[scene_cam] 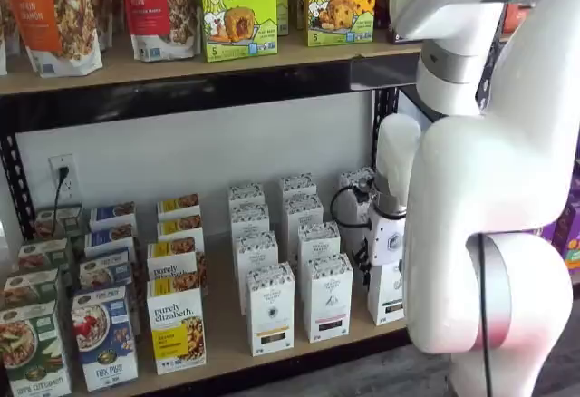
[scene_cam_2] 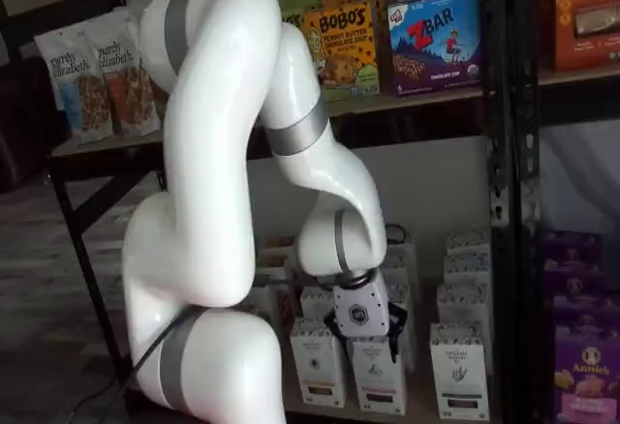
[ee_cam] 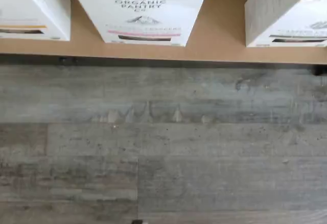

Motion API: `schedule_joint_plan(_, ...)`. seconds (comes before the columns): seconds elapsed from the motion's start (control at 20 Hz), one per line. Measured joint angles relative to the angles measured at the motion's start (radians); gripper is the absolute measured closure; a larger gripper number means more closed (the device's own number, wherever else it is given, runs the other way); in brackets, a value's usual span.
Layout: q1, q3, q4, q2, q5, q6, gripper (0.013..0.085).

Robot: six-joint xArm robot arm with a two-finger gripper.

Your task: Pick up the white box with a green strip in the middle, on the bottom shelf, the sixth box from the left

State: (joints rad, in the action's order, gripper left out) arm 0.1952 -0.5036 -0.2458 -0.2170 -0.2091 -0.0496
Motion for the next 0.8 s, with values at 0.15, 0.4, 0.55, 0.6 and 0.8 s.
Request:
schedule_joint_plan(0.15,-0.009,-0.043,0.114,-0.072,0.035,0.104,0.013)
schedule_joint_plan(0.4,0.019,-0.135,0.109,-0.196,0.063,0.125,0.013)
schedule_joint_plan(0.55,0.051,-0.202,0.038,-0.258,0.056,0.087,0.013)
schedule_joint_plan(0.6,0.058,-0.221,0.035,-0.274,0.053,0.091,0.013)
schedule_joint_plan(0.8,0.093,-0.326,-0.02,-0.354,0.037,0.072,0.013)
